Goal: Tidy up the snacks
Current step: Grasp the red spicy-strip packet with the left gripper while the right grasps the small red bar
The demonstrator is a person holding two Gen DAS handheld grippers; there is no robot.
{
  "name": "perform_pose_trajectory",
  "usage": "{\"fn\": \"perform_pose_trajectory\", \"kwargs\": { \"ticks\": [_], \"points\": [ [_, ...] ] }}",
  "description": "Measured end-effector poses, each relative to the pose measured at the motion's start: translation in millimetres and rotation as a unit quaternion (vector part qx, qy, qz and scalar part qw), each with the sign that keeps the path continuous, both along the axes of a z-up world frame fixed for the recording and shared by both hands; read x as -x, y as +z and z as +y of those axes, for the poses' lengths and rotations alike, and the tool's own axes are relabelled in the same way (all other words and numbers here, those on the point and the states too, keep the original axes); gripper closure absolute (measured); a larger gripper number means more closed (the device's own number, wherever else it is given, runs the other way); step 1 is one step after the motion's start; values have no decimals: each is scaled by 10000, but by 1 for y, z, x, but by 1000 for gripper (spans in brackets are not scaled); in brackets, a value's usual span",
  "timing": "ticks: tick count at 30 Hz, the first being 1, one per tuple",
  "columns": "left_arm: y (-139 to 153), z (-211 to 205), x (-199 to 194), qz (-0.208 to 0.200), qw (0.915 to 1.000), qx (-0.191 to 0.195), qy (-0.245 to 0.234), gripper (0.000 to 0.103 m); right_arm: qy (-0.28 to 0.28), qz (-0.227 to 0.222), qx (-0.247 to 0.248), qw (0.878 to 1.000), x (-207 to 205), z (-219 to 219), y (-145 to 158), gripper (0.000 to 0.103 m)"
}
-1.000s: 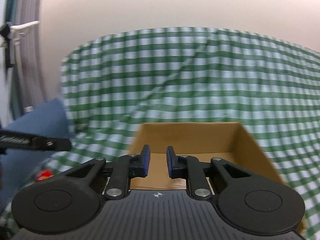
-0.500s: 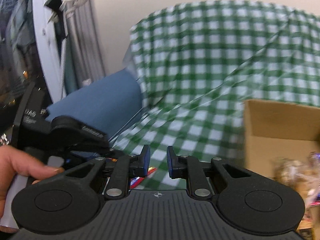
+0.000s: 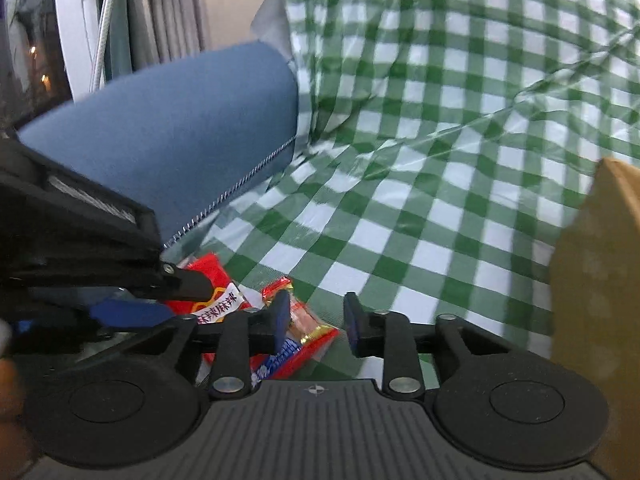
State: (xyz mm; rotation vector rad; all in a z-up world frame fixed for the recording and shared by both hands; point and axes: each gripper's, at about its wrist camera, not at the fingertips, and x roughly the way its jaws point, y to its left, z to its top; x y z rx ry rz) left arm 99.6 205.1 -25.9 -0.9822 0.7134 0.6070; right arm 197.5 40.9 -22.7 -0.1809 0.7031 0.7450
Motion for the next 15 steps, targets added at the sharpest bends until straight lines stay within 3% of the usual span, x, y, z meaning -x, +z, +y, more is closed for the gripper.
{"fn": "perform_pose_trajectory", "kwargs": {
  "ticks": [3, 7, 8, 10, 11, 15],
  "points": [
    [-2, 3, -3, -16, 9999, 31, 109, 69, 75, 71, 151, 9998, -9, 17, -17, 56],
    [-7, 9, -4, 36, 9998, 126, 147, 69, 60, 256, 231, 9994, -21, 27, -35, 56],
    [-9, 10, -6, 63, 9997, 179, 120, 69, 77, 291, 252, 9992, -23, 28, -38, 58],
    [-12, 11, -8, 175, 9996, 175, 122, 69, 114, 136, 282, 9994, -24, 28, -40, 79],
    [-13, 12, -9, 199, 9995, 196, 126, 63, 102, 133, 292, 9994, -24, 27, -39, 85],
    [-16, 8, -17, 361, 9992, 145, 50, 45, -411, 193, 200, 9988, -25, 7, -33, 86]
  ]
}}
